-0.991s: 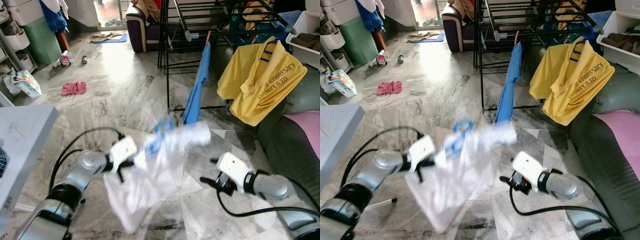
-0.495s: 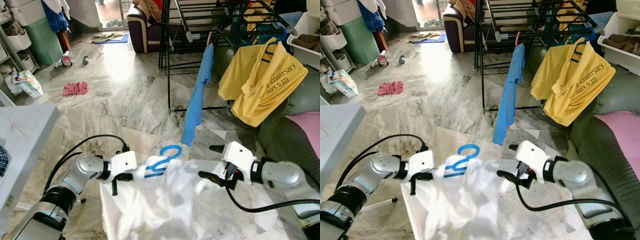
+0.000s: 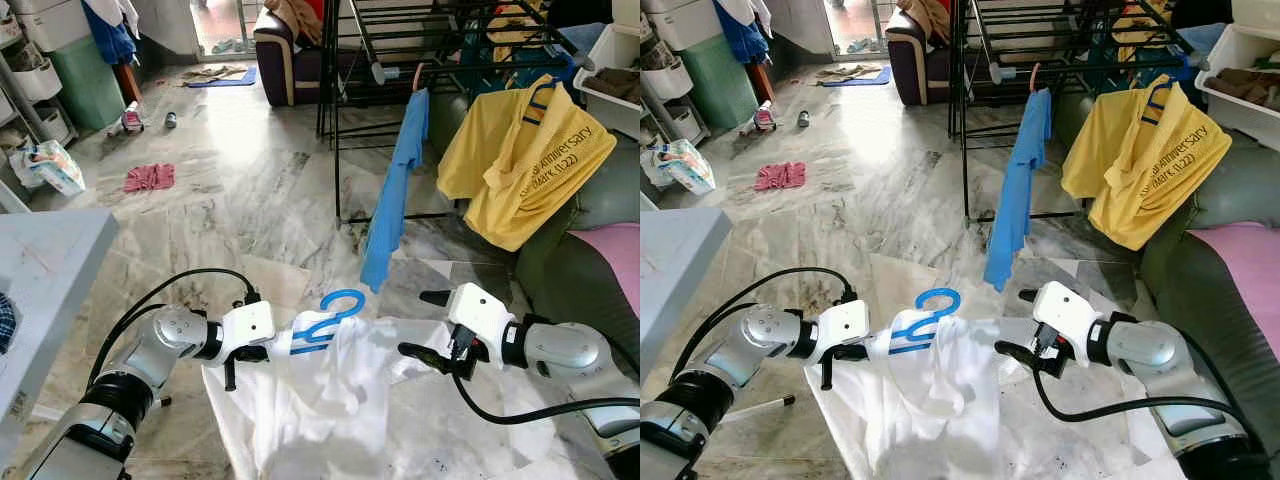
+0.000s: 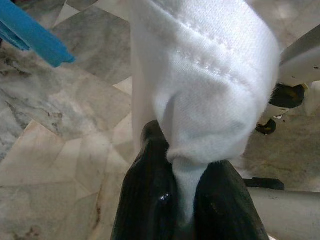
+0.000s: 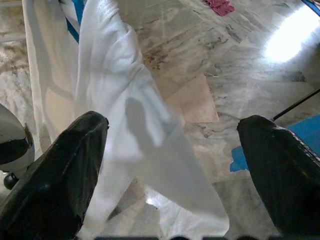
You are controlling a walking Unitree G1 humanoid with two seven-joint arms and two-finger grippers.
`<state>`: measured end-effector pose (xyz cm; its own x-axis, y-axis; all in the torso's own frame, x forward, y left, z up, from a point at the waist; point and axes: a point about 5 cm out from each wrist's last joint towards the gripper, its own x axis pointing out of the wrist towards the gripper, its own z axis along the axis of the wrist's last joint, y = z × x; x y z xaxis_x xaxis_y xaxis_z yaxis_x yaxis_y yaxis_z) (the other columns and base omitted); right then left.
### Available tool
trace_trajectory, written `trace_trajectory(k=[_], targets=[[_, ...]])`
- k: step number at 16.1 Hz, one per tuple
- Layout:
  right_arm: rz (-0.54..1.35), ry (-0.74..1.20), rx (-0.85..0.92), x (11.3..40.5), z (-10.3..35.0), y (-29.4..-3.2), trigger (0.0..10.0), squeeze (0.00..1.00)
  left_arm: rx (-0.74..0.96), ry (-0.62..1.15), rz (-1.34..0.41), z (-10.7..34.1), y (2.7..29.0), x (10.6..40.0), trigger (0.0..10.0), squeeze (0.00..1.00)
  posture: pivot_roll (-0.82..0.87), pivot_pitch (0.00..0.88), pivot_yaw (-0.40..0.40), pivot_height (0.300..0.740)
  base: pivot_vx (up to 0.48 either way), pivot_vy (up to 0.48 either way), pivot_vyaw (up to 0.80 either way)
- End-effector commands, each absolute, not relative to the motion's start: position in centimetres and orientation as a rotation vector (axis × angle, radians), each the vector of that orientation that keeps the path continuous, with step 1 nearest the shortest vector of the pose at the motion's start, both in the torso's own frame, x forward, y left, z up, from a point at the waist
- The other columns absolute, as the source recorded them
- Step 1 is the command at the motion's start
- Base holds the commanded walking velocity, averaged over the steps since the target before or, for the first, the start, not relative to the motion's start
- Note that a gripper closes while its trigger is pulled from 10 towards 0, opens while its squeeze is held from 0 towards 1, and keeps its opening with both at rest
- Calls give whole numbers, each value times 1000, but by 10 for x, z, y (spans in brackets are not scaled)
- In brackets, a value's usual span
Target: Hang hanger
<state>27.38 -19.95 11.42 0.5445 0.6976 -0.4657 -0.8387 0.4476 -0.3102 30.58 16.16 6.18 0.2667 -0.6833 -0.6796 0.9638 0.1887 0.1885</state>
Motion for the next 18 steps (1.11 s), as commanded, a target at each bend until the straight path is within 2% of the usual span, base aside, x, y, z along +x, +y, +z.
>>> trace_trajectory(k=[1, 8, 9, 10, 12, 18], targets=[[970, 278, -552, 275, 118, -202, 10000, 1000, 675, 456, -1230, 73, 161, 312, 0, 0, -16, 0, 40, 740, 0, 0, 0], [988, 290, -549, 275, 118, -202, 10000, 1000, 682, 432, -1245, 75, 159, 312, 0, 0, -16, 0, 41, 740, 0, 0, 0], [1070, 311, -575, 280, 113, -195, 10000, 0, 699, 361, -1315, 78, 146, 310, 0, 0, -4, 0, 55, 740, 0, 0, 0], [1190, 335, -618, 288, 102, -177, 10000, 0, 717, 241, -1412, 83, 123, 306, 0, 0, -3, 0, 52, 740, 0, 0, 0], [1205, 334, -631, 287, 97, -172, 10000, 0, 716, 221, -1424, 83, 116, 306, 0, 0, -4, 0, 51, 740, 0, 0, 0], [1260, 392, -684, 285, 94, -186, 10000, 0, 729, 198, -1465, 81, 110, 304, 0, 0, -14, 0, 51, 740, 0, 0, 0]])
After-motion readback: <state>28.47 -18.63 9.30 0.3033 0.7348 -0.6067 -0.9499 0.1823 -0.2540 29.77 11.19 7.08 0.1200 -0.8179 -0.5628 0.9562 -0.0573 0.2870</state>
